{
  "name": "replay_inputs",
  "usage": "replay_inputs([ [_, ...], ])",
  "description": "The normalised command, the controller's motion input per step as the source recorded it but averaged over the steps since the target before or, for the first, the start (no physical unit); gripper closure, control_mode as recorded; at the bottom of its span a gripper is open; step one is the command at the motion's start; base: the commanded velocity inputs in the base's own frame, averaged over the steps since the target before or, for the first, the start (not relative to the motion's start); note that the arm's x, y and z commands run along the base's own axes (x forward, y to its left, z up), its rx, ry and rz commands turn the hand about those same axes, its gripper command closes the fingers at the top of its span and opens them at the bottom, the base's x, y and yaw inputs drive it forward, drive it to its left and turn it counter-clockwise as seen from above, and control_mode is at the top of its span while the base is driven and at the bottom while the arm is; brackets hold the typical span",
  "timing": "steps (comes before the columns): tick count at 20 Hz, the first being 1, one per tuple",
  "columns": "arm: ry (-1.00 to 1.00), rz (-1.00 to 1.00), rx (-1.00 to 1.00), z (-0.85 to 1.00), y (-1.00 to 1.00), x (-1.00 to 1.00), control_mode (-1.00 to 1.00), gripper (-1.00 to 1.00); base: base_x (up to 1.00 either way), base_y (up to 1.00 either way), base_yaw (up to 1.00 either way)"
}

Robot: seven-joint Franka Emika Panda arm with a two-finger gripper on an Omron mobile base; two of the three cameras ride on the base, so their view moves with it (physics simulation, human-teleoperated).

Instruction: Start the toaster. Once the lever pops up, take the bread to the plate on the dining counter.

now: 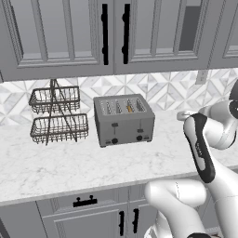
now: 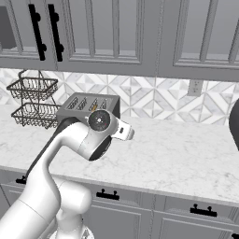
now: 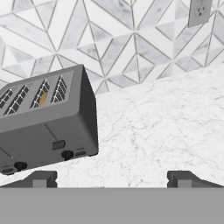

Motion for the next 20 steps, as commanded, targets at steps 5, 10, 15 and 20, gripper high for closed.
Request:
replay_inputs([
  [5,0.0,0.0,0.0,0.0,0.0,0.0,-1.0,-1.0,0.0,0.0,0.0],
  [10,0.0,0.0,0.0,0.0,0.0,0.0,-1.0,-1.0,0.0,0.0,0.0],
  [15,0.0,0.0,0.0,0.0,0.0,0.0,-1.0,-1.0,0.0,0.0,0.0],
  [20,0.0,0.0,0.0,0.0,0.0,0.0,-1.0,-1.0,0.0,0.0,0.0],
])
